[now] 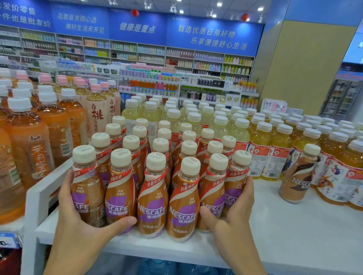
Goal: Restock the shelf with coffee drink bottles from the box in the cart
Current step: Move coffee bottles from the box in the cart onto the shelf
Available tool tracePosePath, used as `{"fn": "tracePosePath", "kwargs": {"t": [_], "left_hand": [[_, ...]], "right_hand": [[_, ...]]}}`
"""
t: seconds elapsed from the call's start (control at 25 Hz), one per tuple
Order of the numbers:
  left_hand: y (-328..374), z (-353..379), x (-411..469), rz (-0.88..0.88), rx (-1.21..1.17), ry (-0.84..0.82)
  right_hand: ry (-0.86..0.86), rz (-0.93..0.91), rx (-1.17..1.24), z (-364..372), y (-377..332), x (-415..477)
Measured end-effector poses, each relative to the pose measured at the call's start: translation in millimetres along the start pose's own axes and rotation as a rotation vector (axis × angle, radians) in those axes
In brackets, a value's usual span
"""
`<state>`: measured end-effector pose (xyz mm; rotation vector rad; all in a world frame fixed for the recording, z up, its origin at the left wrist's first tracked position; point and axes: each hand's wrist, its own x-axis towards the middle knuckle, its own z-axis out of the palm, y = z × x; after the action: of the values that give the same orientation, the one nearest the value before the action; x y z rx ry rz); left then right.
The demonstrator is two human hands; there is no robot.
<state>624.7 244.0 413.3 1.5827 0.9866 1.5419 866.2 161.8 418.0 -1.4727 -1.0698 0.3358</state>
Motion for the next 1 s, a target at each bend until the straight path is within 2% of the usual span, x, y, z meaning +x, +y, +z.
{"fn": "tracePosePath", "kwargs": {"t": [0.28,1.0], "left_hand": [[1,3,0,-0.002,-0.003,0.016],[-6,0,0,0.003,0.006,0.016]], "right_hand": [[-0.031,0.006,-0.072,1,7,17],[-0.138,0.084,-0.05,-10,16,45]]}}
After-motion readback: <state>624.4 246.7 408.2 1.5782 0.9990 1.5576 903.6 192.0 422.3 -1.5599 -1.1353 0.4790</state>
